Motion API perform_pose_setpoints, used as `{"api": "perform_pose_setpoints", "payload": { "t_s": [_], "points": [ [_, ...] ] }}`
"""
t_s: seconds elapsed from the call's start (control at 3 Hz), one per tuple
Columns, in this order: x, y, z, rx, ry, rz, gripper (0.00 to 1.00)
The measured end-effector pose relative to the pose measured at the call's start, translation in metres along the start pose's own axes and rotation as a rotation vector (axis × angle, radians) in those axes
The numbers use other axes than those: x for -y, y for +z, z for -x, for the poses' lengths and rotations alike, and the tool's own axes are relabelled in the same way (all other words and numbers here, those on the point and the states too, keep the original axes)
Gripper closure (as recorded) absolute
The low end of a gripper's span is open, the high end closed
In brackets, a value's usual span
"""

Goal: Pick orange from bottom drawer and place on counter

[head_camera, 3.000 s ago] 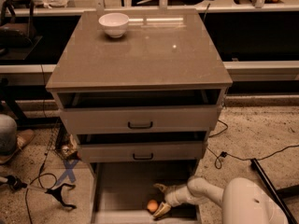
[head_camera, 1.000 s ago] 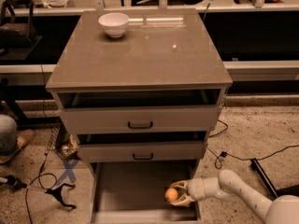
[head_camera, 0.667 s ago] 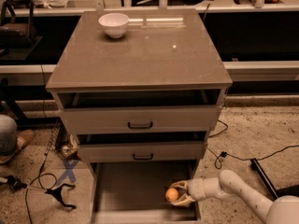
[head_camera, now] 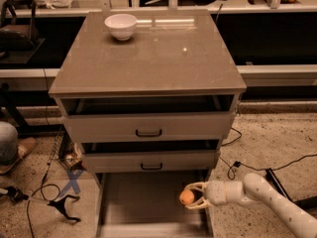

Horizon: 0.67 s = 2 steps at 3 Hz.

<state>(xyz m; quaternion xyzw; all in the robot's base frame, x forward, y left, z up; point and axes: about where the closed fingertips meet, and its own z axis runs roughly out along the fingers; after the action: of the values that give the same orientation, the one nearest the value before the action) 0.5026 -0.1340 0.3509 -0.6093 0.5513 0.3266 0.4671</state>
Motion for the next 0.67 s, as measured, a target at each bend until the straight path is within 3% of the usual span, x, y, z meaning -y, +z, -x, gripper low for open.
{"api": "perform_pose_setpoints", "payload": {
  "t_s": [0.33,0.67],
  "points": [
    [0.012,-0.0365,0.0519,0.042,-0.037,-0.048,1.0],
    [0.0118,-0.0357,0.0523,0.044,-0.036,-0.047,1.0]
  ]
}}
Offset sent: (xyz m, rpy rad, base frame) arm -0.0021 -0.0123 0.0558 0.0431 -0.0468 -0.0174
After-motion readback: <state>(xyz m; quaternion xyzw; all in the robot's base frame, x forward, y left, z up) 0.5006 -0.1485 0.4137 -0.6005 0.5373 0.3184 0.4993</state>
